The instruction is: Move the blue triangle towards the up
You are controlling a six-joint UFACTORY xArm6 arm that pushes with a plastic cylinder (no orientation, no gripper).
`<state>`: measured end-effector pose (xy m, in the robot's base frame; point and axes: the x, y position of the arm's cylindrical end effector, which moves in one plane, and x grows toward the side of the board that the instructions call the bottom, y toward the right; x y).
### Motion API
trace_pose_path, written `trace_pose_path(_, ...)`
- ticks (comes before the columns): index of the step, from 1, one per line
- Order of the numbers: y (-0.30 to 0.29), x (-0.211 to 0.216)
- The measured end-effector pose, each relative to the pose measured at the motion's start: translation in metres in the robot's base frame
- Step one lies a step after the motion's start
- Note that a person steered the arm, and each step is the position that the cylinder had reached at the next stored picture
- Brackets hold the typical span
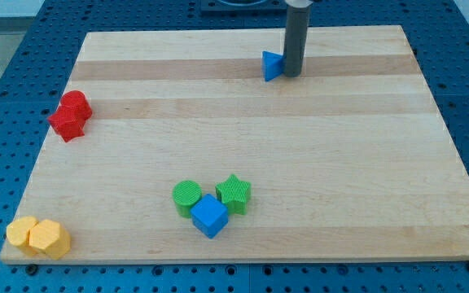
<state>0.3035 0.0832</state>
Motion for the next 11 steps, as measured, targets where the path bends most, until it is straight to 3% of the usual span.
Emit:
trace_pose_path(2, -0.066, 0.029)
trace_pose_path(3, -0.099, 0.02)
trace_pose_path(5, -0.017, -0.007)
trace_pose_path(8, -0.003, 0.009)
trace_pose_path(10, 0.088, -0.023)
trace_pose_path(11, 0.079, -0.014)
